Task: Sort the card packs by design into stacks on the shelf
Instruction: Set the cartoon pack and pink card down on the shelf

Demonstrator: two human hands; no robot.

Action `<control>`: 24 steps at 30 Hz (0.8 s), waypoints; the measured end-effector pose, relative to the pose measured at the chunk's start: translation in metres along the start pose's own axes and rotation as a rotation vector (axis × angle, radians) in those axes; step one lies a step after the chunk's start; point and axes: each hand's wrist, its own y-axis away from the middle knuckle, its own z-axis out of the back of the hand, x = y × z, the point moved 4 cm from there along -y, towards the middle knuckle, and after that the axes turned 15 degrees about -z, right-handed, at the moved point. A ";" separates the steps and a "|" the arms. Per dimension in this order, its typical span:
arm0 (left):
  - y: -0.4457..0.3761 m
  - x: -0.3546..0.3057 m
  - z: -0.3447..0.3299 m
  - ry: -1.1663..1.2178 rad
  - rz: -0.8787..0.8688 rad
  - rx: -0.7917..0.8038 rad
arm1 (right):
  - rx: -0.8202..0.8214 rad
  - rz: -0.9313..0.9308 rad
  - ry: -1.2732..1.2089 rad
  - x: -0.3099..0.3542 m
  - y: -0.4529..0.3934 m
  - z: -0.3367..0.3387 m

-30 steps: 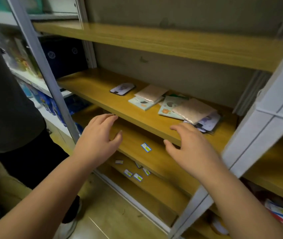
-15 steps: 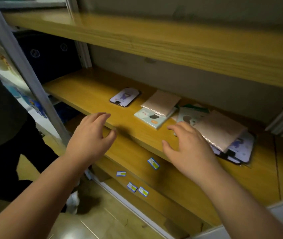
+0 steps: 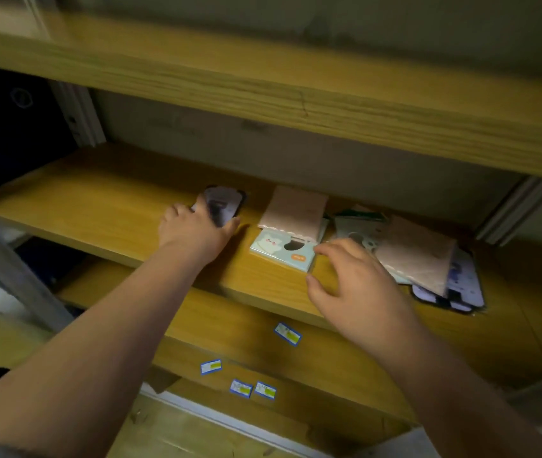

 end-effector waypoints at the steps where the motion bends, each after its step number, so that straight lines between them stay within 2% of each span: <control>1: -0.005 -0.001 -0.002 -0.004 -0.011 0.022 | -0.002 -0.008 0.003 0.001 0.001 -0.001; 5: -0.013 -0.002 -0.007 -0.066 -0.057 0.021 | -0.004 -0.038 0.012 0.006 0.004 -0.005; 10: -0.011 0.006 0.002 -0.005 -0.066 -0.061 | -0.008 -0.039 0.021 0.013 0.008 -0.012; 13: -0.008 0.012 0.004 0.116 -0.082 -0.110 | 0.000 -0.040 0.031 0.013 0.007 -0.013; 18: -0.012 0.023 -0.001 0.278 -0.042 -0.014 | -0.002 -0.058 0.033 0.010 0.007 -0.013; 24: -0.001 0.036 0.004 0.573 -0.118 -0.156 | 0.023 -0.116 0.054 -0.004 0.004 -0.018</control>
